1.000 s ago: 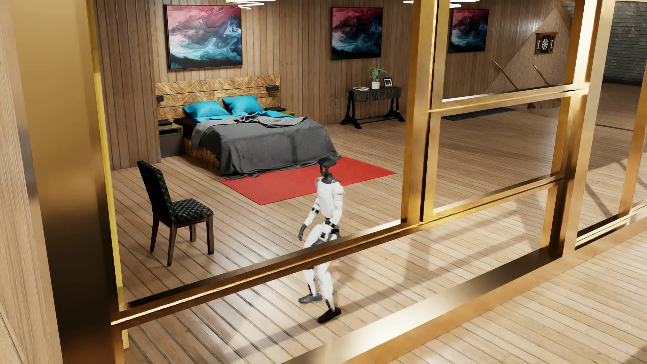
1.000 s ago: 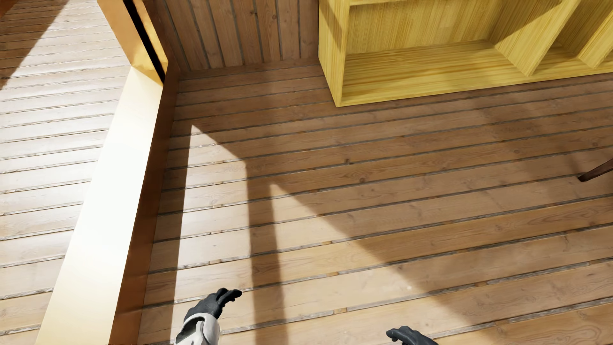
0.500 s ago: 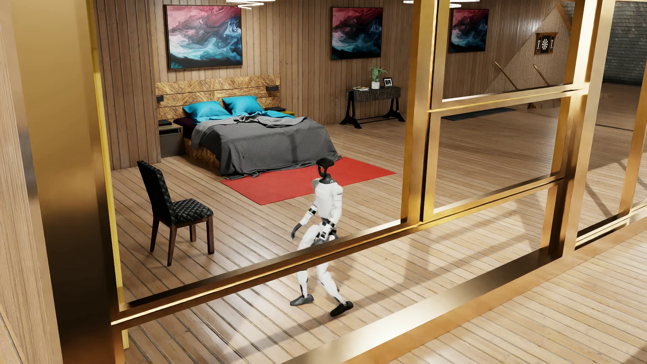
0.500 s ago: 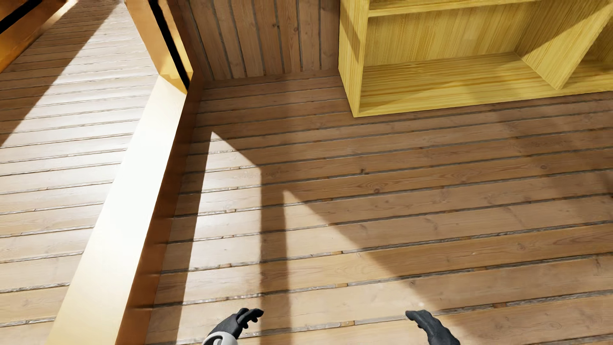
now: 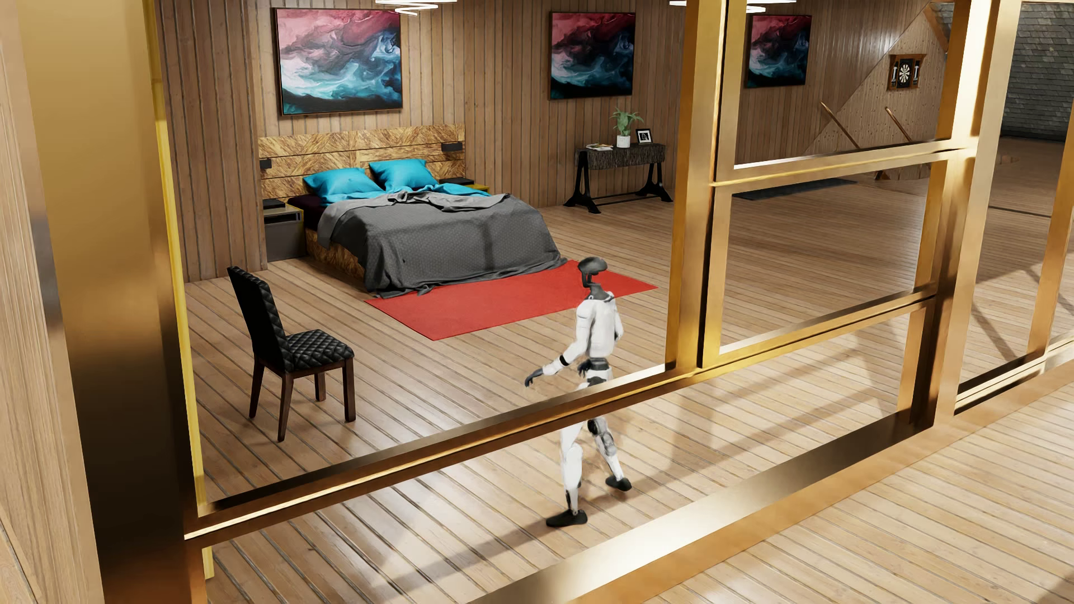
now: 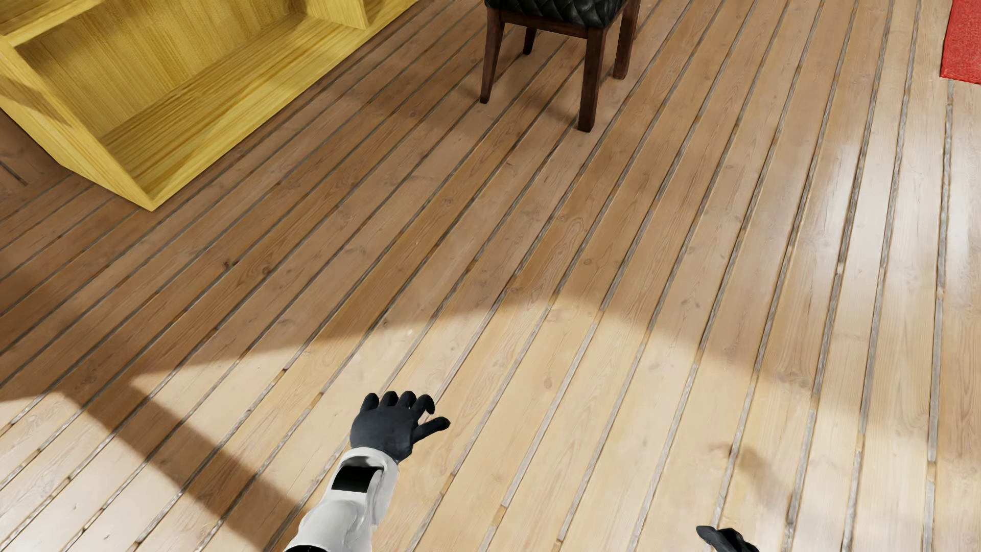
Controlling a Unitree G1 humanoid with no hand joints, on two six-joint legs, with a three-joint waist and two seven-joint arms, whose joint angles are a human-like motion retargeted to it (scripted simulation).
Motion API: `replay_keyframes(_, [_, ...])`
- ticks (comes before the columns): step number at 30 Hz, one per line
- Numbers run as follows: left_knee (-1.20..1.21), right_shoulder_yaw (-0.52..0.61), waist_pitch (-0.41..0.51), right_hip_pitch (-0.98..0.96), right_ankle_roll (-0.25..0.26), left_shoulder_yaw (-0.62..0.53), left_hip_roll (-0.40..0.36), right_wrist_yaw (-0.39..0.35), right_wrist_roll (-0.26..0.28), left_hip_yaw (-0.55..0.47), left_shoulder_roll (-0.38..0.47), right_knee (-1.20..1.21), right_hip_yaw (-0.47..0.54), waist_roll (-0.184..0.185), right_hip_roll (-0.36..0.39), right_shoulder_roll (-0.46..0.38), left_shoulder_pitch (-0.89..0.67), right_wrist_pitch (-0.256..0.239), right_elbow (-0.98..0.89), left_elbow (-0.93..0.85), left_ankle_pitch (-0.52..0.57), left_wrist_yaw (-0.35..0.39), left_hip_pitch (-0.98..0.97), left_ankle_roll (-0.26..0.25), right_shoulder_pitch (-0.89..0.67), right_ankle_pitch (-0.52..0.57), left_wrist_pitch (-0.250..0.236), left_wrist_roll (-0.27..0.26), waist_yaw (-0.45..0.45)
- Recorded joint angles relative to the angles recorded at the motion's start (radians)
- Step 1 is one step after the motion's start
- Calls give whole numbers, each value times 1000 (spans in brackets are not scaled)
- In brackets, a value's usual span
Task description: Head to the bed
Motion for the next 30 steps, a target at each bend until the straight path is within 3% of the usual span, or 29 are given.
replay_keyframes(1, [-6,-4,-11,46,-22,71,51,12,-24,77,6,-26,-144,-3,-90,-17,16,45,32,-98,20,59,9,-21,-14,-36,-5,-69,12])
replay_keyframes(2, [-7,22,-20,84,-18,150,117,45,-68,159,15,-59,-286,-3,-133,-31,38,64,38,-174,28,104,27,-39,-29,-52,-6,-178,21])
replay_keyframes(3, [10,65,-23,80,86,227,202,88,-107,231,36,-82,-325,3,-104,-40,73,42,25,-231,5,130,54,-41,-47,-64,-4,-311,22])
replay_keyframes(4, [46,116,-21,25,162,289,297,137,-121,271,72,-82,-253,17,-15,-41,125,-12,10,-273,-65,137,82,-8,-72,-103,1,-445,18])
replay_keyframes(5, [108,167,-15,-35,150,329,360,192,-120,218,107,-72,-158,34,95,-45,189,-77,1,-295,-176,134,84,100,-97,-139,10,-555,22])
replay_keyframes(6, [210,208,-5,-74,111,338,335,238,-122,19,128,-71,-64,47,207,-54,250,-130,-6,-282,-261,129,31,201,-121,-167,27,-622,38])
replay_keyframes(7, [336,232,7,-81,68,315,240,255,-138,-203,149,-92,15,57,310,-49,299,-150,-7,-234,-302,104,-44,163,-152,-183,55,-645,51])
replay_keyframes(8, [451,232,19,-59,34,267,149,233,-144,-299,167,-135,71,68,397,-31,336,-154,-14,-162,-327,35,-107,133,-173,-186,85,-622,55])
replay_keyframes(9, [542,218,29,-20,10,195,96,193,-121,-278,168,-194,116,82,470,-4,358,-160,-34,-74,-339,-75,-161,160,-182,-175,103,-562,58])
replay_keyframes(10, [599,210,36,26,-6,121,45,164,-77,-234,157,-261,164,96,535,18,372,-186,-62,7,-342,-216,-218,201,-191,-155,89,-486,66])
replay_keyframes(11, [622,219,42,74,-24,76,-26,157,-39,-221,135,-328,221,107,599,25,389,-236,-92,60,-329,-354,-291,206,-212,-127,46,-422,81])
replay_keyframes(12, [608,237,46,127,-44,74,-104,161,-26,-236,101,-394,284,117,660,20,416,-297,-125,80,-308,-461,-376,183,-245,-99,-1,-392,96])
replay_keyframes(13, [558,255,51,188,-61,102,-167,156,-30,-261,58,-461,349,124,711,14,447,-348,-163,72,-285,-517,-460,170,-286,-76,-31,-391,110])
replay_keyframes(14, [478,265,55,254,-75,124,-207,136,-37,-282,19,-521,415,129,750,16,476,-377,-202,47,-248,-509,-532,172,-328,-59,-47,-395,122])
replay_keyframes(15, [376,269,61,321,-90,120,-236,106,-35,-307,-7,-571,484,130,774,26,496,-382,-235,18,-198,-449,-588,177,-365,-41,-58,-380,135])
replay_keyframes(17, [201,258,73,446,-115,52,-281,41,5,-367,-15,-597,593,114,776,57,504,-353,-267,-1,-146,-309,-630,165,-399,36,-52,-297,161])
replay_keyframes(18, [206,249,79,489,-93,27,-291,9,34,-370,-15,-560,628,97,762,67,490,-324,-260,25,-102,-288,-624,219,-390,110,-32,-262,173])
replay_keyframes(19, [282,242,87,501,1,24,-305,-20,58,-377,-19,-460,666,74,747,67,463,-284,-232,73,-49,-297,-611,297,-370,215,-6,-243,184])
replay_keyframes(20, [376,242,96,468,177,45,-309,-39,71,-370,-27,-282,692,51,740,53,423,-230,-178,128,-44,-317,-590,327,-347,357,31,-235,193])
replay_keyframes(21, [451,257,106,380,274,84,-310,-35,72,-351,-37,-47,670,31,724,28,372,-165,-94,173,-83,-327,-556,346,-332,497,74,-231,203])
replay_keyframes(22, [491,288,113,245,279,132,-319,4,59,-329,-46,183,625,13,664,-6,318,-97,21,185,-143,-312,-503,350,-328,542,113,-227,211])
replay_keyframes(23, [492,335,117,96,270,182,-345,78,26,-309,-56,357,622,-6,597,-47,269,-38,154,156,-204,-262,-430,348,-329,473,131,-228,209])
replay_keyframes(24, [461,389,118,-52,230,230,-381,164,-24,-301,-65,450,613,-23,529,-87,229,4,282,94,-250,-178,-342,351,-322,390,115,-246,202])
replay_keyframes(25, [409,431,116,-183,165,270,-425,236,-73,-312,-72,458,592,-36,465,-119,195,29,386,26,-279,-86,-247,355,-295,313,62,-291,193])
replay_keyframes(27, [291,418,107,-378,130,280,-503,307,-89,-377,-66,273,551,-43,380,-162,134,36,477,-108,-297,4,-51,361,-192,211,-60,-420,169])
replay_keyframes(28, [233,368,100,-435,133,250,-528,304,-57,-424,-45,96,526,-42,345,-174,104,13,467,-176,-294,11,47,362,-121,187,-96,-468,156])
replay_keyframes(30, [127,242,83,-464,127,170,-539,246,24,-534,9,-365,500,-33,306,-176,49,-48,392,-305,-257,15,236,366,32,190,-133,-517,124])
